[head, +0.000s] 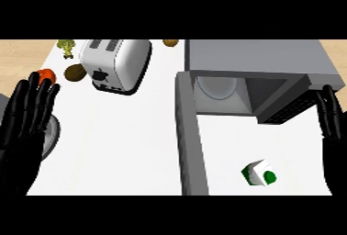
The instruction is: Pick up the milk, place it into the microwave and close the microwave
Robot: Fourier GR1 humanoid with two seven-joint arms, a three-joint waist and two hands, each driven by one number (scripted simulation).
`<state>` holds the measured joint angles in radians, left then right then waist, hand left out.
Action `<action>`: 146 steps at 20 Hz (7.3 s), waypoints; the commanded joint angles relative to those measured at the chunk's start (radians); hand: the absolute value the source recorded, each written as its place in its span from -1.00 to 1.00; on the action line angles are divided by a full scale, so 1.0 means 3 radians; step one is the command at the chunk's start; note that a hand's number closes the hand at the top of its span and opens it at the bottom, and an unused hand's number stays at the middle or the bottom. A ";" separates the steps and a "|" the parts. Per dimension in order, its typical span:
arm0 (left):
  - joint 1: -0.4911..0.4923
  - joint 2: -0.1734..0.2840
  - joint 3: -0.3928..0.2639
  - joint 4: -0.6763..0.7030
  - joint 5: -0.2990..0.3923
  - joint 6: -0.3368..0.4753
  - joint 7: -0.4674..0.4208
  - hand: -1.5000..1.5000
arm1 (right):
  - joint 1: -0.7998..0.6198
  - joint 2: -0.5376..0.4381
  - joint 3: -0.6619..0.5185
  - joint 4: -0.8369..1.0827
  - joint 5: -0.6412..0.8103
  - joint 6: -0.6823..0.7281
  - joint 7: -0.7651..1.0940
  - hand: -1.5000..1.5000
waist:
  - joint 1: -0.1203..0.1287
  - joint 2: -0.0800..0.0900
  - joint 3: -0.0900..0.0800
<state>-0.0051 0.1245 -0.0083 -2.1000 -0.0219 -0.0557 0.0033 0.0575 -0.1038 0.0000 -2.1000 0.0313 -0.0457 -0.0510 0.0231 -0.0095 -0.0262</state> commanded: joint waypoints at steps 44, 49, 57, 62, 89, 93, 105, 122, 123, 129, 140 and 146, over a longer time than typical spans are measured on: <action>0.2147 -0.0263 0.1301 -0.1250 0.2137 -0.1262 0.0199 -1.00 | 0.0910 -0.0239 -0.0534 0.2041 0.0251 0.1036 -0.1739 -1.00 | 0.0019 0.0017 0.0093; 0.1967 -0.0181 0.1400 -0.1212 0.2273 -0.1159 0.0300 -1.00 | 0.0602 -0.0292 -0.0559 0.2693 0.0393 0.0990 -0.2127 -1.00 | -0.0013 0.0027 0.0094; 0.2287 -0.0239 0.1505 -0.1322 0.2414 -0.1399 0.0195 -1.00 | 0.0127 -0.0270 -0.0552 0.3836 0.0813 0.0566 -0.2803 -1.00 | 0.0024 0.0026 0.0097; 0.2400 -0.0280 0.1446 -0.1482 0.2481 -0.1381 0.0287 -1.00 | -0.0157 -0.0209 -0.0573 0.4334 0.0799 0.0580 -0.3042 -1.00 | 0.0020 0.0029 0.0100; 0.2666 -0.0206 0.1584 -0.1135 0.2712 -0.1770 -0.0005 -1.00 | -0.1434 -0.0057 -0.0883 0.5766 0.0489 0.0504 -0.3493 1.00 | 0.0054 0.0048 0.0102; 0.2779 -0.0177 0.1714 -0.1167 0.2847 -0.1811 -0.0016 -1.00 | -0.1687 -0.0003 -0.0931 0.5804 0.0438 0.0460 -0.3374 1.00 | 0.0047 0.0040 0.0097; 0.2696 -0.0060 0.1771 -0.1086 0.2989 -0.1738 0.0154 -1.00 | -0.2255 -0.0123 -0.0972 0.5895 0.0476 0.0259 -0.3189 1.00 | 0.0029 0.0046 0.0095; 0.2190 0.0181 0.1788 -0.0744 0.2915 -0.1722 0.0169 -1.00 | -0.3415 -0.0443 -0.1043 0.6443 0.0584 -0.0054 -0.2378 1.00 | 0.0230 0.0148 0.0102; 0.2200 0.0132 0.1770 -0.0795 0.2892 -0.1709 0.0158 -1.00 | -0.3382 -0.0594 -0.1032 0.6475 0.0598 0.0114 -0.2388 1.00 | 0.0221 0.0146 0.0103; 0.2052 0.0132 0.1629 -0.0794 0.2843 -0.1656 0.0197 -1.00 | -0.3622 -0.0555 -0.0937 0.6499 0.0784 -0.0725 -0.2192 1.00 | 0.0305 0.0187 0.0103; 0.1842 0.0369 0.1743 -0.0664 0.2948 -0.1646 0.0217 -1.00 | -0.3663 -0.0789 -0.0969 0.6628 0.0805 -0.1012 -0.2088 1.00 | 0.0473 0.0297 0.0112; 0.1792 0.0392 0.1714 -0.0618 0.2941 -0.1621 0.0255 -1.00 | -0.3686 -0.0849 -0.1046 0.6648 0.0715 -0.1044 -0.2131 1.00 | 0.0484 0.0301 0.0113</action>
<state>0.5387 0.2384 0.5135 -2.2851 0.8603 -0.5457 0.0713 -1.0126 -0.3177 -0.3333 -0.0978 0.2199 -0.3485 -0.7078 0.1431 0.0506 -0.0089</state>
